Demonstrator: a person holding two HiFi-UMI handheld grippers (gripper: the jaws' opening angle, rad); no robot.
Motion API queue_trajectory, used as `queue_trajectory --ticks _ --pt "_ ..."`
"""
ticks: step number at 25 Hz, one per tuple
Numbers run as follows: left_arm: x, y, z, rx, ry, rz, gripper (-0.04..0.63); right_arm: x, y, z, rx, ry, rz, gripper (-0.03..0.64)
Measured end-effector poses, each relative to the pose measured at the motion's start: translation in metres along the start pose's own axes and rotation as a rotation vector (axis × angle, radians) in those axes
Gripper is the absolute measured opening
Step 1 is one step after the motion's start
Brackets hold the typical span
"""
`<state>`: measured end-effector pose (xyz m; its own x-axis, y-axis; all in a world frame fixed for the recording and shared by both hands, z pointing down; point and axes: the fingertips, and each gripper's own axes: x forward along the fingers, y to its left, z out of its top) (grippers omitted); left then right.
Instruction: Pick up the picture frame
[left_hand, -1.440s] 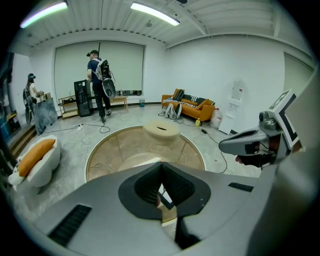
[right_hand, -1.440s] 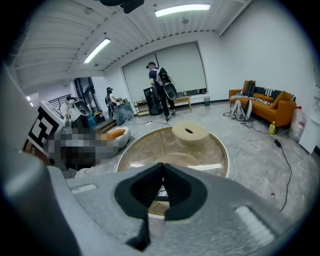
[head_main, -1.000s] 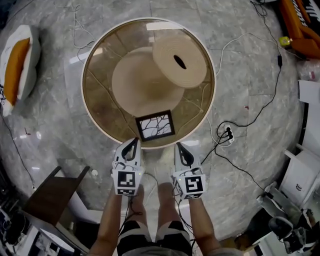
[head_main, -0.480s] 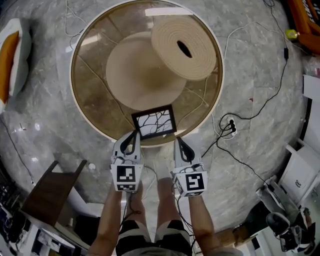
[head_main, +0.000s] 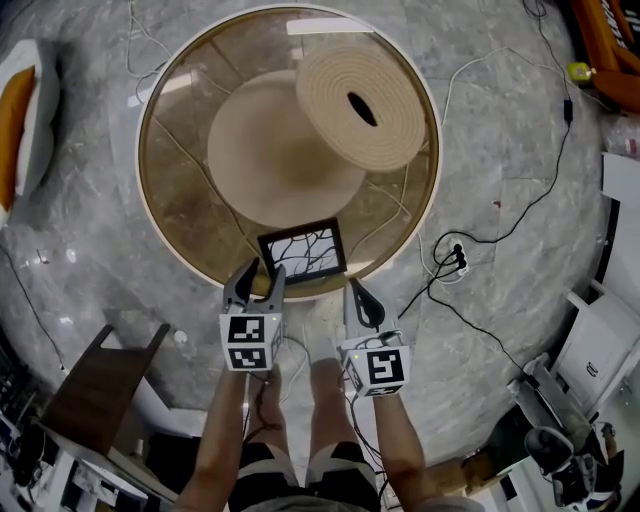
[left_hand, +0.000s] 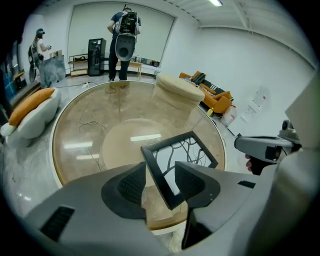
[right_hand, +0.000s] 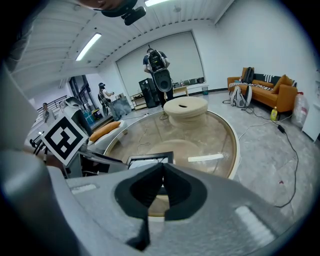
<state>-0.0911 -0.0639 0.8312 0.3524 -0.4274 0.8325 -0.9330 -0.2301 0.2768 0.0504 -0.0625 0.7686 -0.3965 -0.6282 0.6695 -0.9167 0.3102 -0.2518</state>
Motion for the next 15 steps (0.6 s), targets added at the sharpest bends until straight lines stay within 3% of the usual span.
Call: queue_trajectory --ticks 15 --pt "0.015 0.003 -0.012 -0.007 0.078 0.006 0.161 0.003 -0.010 -0.011 0.014 0.026 0.001 -0.001"
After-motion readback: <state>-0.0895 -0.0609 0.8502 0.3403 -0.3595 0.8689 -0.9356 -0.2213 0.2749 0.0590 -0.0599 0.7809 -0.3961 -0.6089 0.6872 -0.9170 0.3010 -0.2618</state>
